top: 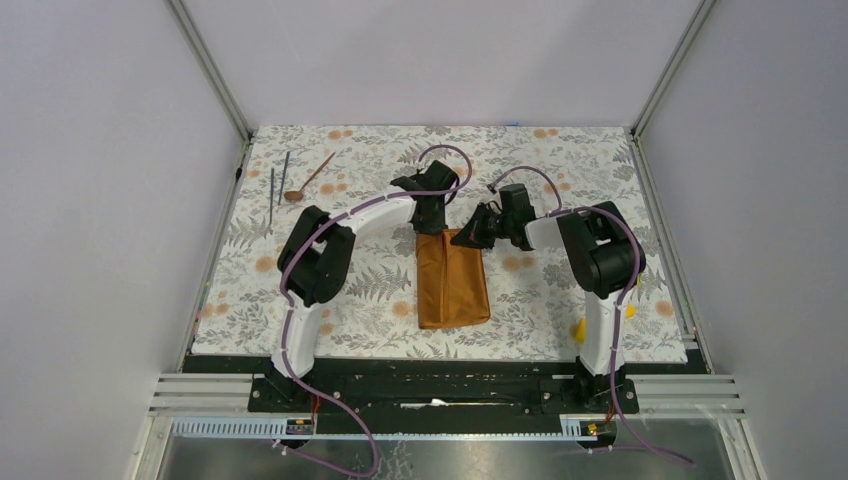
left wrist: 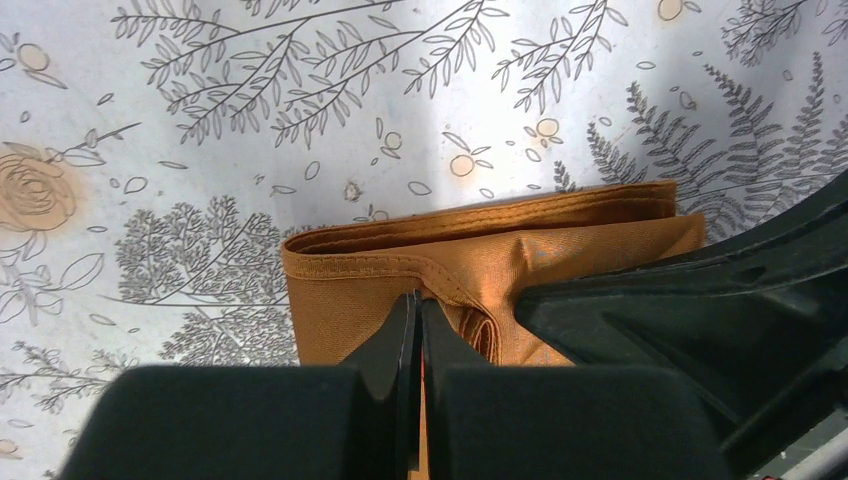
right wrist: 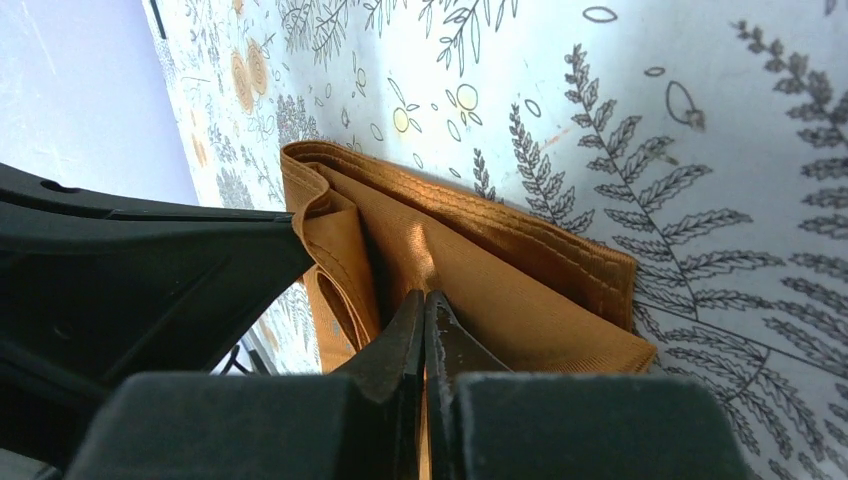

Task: Fold the napkin into a case and place the utensils inside
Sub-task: Fold the lower triangle-folded napkin at the center of the board, then smooth out the 2/3-rectangle-folded napkin at the center of the board, then pick up the 2/3-rectangle-folded napkin at the center of the board.

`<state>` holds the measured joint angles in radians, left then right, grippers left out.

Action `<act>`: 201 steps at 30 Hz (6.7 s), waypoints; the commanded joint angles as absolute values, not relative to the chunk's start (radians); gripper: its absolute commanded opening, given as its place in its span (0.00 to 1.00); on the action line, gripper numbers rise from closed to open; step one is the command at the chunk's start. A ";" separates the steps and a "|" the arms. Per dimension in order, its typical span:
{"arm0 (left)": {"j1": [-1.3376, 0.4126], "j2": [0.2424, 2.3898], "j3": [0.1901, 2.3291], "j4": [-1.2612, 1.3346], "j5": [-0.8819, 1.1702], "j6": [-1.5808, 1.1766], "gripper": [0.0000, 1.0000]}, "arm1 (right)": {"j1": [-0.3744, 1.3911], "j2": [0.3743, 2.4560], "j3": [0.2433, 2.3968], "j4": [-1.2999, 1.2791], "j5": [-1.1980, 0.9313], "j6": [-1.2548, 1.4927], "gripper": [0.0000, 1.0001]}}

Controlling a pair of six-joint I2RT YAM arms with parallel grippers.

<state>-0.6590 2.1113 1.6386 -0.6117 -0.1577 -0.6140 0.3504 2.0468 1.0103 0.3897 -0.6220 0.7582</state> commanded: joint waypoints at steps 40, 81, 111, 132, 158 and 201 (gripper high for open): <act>-0.667 2.204 1.715 -0.571 -0.197 -0.696 0.00 | 0.430 1.678 0.674 0.387 -0.785 0.772 0.53; -0.666 2.198 1.701 -0.555 -0.178 -0.695 0.00 | 0.588 1.619 0.568 0.382 -0.603 0.859 0.00; -0.494 1.805 1.218 -0.170 0.435 -0.701 0.17 | 0.548 1.604 0.604 0.206 -0.459 0.706 0.00; -0.430 2.035 0.997 0.077 0.395 -0.775 0.00 | 0.588 1.664 0.935 0.119 -0.635 0.538 0.52; -0.398 2.087 1.032 0.002 0.360 -0.760 0.00 | 0.682 1.867 0.602 0.621 -0.870 0.660 0.66; -0.988 1.790 1.379 -0.687 -0.181 -0.754 0.78 | 0.199 1.352 0.616 -0.153 -0.220 0.565 0.99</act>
